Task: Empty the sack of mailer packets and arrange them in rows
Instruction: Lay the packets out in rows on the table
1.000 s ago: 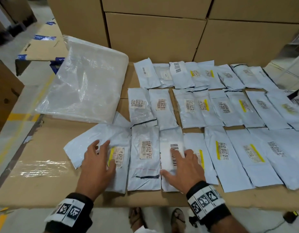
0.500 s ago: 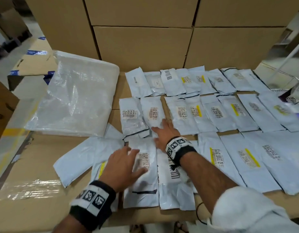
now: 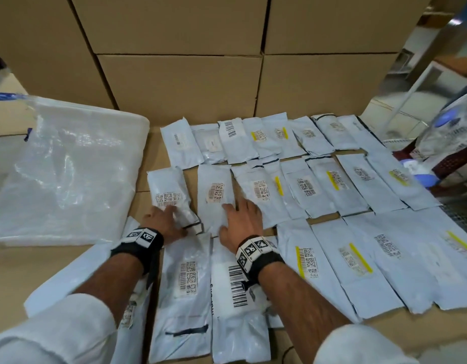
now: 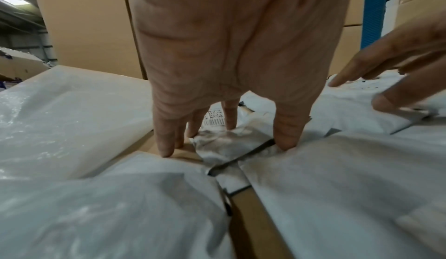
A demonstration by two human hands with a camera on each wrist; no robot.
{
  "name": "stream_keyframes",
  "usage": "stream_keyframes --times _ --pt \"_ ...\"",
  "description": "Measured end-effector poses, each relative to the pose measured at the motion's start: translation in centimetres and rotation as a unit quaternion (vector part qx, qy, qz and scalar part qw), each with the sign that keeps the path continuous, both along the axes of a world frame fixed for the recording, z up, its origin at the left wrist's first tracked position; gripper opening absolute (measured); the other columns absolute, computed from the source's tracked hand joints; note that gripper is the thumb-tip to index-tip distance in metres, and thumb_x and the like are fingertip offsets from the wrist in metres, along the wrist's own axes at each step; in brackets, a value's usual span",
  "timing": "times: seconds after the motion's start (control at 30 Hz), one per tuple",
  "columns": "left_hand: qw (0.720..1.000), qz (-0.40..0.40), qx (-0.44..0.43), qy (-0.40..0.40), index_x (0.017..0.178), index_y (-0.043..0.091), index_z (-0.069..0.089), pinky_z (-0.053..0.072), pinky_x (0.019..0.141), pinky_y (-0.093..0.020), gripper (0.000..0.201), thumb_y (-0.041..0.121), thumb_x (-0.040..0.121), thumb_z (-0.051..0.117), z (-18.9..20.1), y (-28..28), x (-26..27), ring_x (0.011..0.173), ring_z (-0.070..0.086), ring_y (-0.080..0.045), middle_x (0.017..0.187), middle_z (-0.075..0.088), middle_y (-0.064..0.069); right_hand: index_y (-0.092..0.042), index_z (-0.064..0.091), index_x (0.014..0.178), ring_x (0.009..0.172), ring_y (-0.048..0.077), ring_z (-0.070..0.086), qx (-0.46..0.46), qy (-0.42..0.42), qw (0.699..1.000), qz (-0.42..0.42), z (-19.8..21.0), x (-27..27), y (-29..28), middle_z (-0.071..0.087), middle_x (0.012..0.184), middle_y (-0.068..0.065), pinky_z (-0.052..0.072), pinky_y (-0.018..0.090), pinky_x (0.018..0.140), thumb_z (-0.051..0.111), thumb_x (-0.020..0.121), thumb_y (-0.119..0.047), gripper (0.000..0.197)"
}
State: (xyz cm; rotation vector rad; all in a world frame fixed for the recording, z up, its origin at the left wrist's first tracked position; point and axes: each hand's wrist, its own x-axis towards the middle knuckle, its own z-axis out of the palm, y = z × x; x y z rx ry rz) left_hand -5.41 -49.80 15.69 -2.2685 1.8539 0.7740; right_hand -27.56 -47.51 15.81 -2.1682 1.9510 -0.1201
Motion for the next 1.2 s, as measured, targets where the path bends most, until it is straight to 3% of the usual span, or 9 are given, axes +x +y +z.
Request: stream_keyframes --times 0.07,0.13,0.5,0.6,0.7,0.77,0.87,1.07,1.2 --pt "1.000 -0.005 -0.016 -0.002 0.129 0.031 0.045 0.050 0.096 -0.052 0.080 0.065 0.061 0.072 -0.5 0.2 -0.1 0.113 0.055 -0.036 0.124 0.049 -0.009 -0.026 0.034 0.150 0.149 0.039 0.015 0.020 0.009 0.999 -0.040 -0.2 -1.1 -0.4 0.016 0.161 0.021 0.011 0.056 0.121 0.060 0.084 -0.042 0.072" --pt "1.000 -0.007 -0.025 0.003 0.124 0.031 0.047 0.049 0.098 -0.050 0.074 0.061 0.062 0.074 -0.5 0.3 -0.2 0.114 0.054 -0.034 0.122 0.048 -0.007 -0.028 0.028 0.152 0.150 0.041 0.007 0.063 0.003 0.997 -0.039 -0.8 -2.1 -0.7 0.008 0.163 0.023 0.009 0.060 0.120 0.057 0.086 -0.046 0.074" --pt "0.998 -0.032 -0.035 0.034 0.124 0.021 0.049 0.040 0.105 -0.044 0.059 0.047 0.077 0.074 0.5 0.5 -1.6 0.131 0.041 -0.038 0.139 0.039 -0.009 -0.034 0.021 0.153 0.144 0.037 0.026 0.113 -0.050 0.992 0.032 -0.3 -2.2 -1.7 0.018 0.161 0.015 0.028 0.054 0.116 0.058 0.078 -0.051 0.086" --pt "0.998 -0.019 -0.050 0.037 0.137 0.020 0.043 0.032 0.113 -0.046 0.077 0.063 0.075 0.060 0.7 0.3 -2.0 0.139 0.032 -0.038 0.153 0.030 -0.012 -0.029 0.030 0.153 0.142 0.037 0.030 0.049 -0.075 0.996 -0.007 0.2 -2.8 -1.7 0.026 0.158 0.017 0.033 0.048 0.115 0.060 0.079 -0.046 0.082" --pt "0.997 -0.020 -0.072 0.035 0.150 0.027 0.030 0.024 0.118 -0.049 0.097 0.074 0.066 0.041 0.8 0.1 -2.8 0.146 0.022 -0.037 0.163 0.015 -0.011 -0.025 0.045 0.145 0.144 0.041 0.025 -0.020 -0.029 0.993 -0.113 0.3 -3.9 -2.1 0.029 0.155 0.025 0.022 0.053 0.118 0.053 0.076 -0.051 0.074" --pt "0.996 -0.050 -0.074 0.019 0.152 0.032 0.024 0.022 0.117 -0.049 0.101 0.080 0.067 0.049 0.7 0.1 -3.4 0.148 0.020 -0.036 0.164 0.011 -0.011 -0.027 0.041 0.147 0.146 0.042 0.020 0.039 -0.006 0.992 -0.123 -0.3 -4.7 -2.2 0.023 0.157 0.027 0.016 0.055 0.120 0.053 0.078 -0.056 0.076" --pt "0.993 -0.084 -0.077 -0.006 0.149 0.036 0.026 0.029 0.116 -0.051 0.101 0.082 0.064 0.056 0.1 -0.3 -4.2 0.144 0.027 -0.037 0.159 0.017 -0.015 -0.033 0.029 0.152 0.144 0.041 0.023 0.097 -0.002 0.993 -0.071 -0.6 -5.3 -2.3 0.018 0.158 0.024 0.023 0.051 0.117 0.061 0.081 -0.056 0.081" --pt "0.994 -0.067 -0.086 -0.020 0.151 0.035 0.025 0.025 0.117 -0.050 0.093 0.074 0.075 0.060 -0.5 -0.2 -5.1 0.146 0.021 -0.038 0.161 0.008 -0.017 -0.033 0.026 0.155 0.139 0.038 0.031 0.099 -0.038 0.994 -0.033 -0.4 -5.7 -2.5 0.028 0.154 0.016 0.033 0.048 0.112 0.060 0.085 -0.051 0.080" --pt "0.993 -0.068 -0.092 -0.017 0.152 0.036 0.025 0.023 0.119 -0.050 0.088 0.073 0.078 0.056 -0.6 -0.1 -5.6 0.147 0.018 -0.038 0.161 0.007 -0.018 -0.028 0.038 0.151 0.139 0.034 0.035 0.029 -0.052 0.996 -0.059 0.1 -7.0 -2.3 0.036 0.151 0.012 0.028 0.046 0.116 0.056 0.082 -0.048 0.073"
